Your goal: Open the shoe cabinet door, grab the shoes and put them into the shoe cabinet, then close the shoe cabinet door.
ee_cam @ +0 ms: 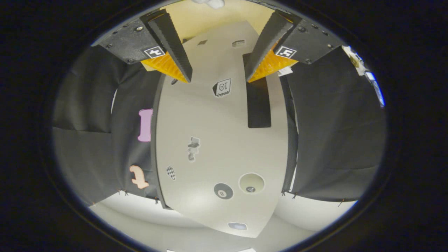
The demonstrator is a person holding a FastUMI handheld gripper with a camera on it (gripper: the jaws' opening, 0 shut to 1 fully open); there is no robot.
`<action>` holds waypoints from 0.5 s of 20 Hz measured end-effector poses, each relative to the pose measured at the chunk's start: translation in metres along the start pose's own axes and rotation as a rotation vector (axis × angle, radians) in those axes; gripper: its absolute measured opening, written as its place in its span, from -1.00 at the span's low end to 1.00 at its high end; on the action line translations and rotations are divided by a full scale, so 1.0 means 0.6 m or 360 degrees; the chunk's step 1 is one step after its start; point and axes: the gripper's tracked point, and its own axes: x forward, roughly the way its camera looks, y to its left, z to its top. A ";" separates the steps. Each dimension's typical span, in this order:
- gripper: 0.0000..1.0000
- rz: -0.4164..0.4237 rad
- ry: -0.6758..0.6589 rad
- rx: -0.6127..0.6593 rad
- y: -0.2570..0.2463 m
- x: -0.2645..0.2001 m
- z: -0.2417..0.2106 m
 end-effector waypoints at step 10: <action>0.99 -0.0112 0.0000 0.0043 0.014 -0.029 0.014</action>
